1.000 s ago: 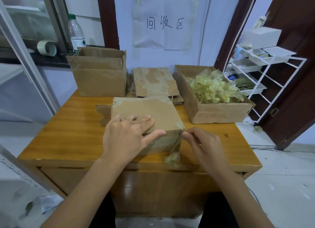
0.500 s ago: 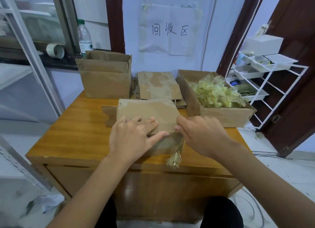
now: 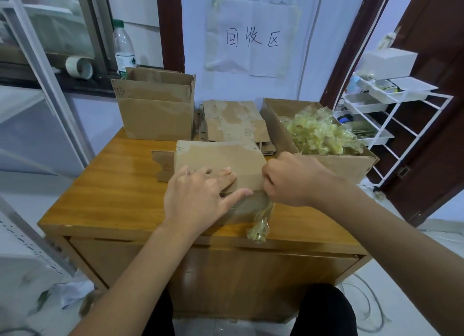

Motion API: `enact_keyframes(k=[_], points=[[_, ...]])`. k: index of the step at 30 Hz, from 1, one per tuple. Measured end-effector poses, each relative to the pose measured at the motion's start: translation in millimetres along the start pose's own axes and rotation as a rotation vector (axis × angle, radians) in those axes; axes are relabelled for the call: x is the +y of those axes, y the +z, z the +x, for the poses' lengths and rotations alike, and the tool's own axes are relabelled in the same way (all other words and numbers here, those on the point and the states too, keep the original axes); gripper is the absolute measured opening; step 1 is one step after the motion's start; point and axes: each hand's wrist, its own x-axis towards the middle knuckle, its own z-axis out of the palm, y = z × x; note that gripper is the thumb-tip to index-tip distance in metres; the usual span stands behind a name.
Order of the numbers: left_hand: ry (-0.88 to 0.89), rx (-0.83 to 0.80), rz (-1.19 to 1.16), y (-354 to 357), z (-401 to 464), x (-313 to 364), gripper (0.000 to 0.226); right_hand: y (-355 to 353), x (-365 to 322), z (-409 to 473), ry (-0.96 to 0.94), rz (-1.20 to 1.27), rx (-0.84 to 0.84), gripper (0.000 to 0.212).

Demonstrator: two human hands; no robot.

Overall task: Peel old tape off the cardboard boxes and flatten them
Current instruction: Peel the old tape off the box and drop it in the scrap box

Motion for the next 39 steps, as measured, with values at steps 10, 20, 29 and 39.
enact_keyframes(k=[10,20,29,39], points=[[0.002,-0.011,0.012,0,-1,0,0.063,32,24,-4,0.043,0.554,0.114,0.030],[0.005,-0.017,0.007,-3,0,0,0.058,83,19,-24,0.292,1.615,0.251,0.044],[-0.003,-0.026,0.012,-4,0,3,0.057,95,13,-26,0.207,1.216,0.351,0.042],[-0.010,-0.049,-0.005,-3,0,2,0.058,136,-2,-18,0.160,1.821,0.564,0.034]])
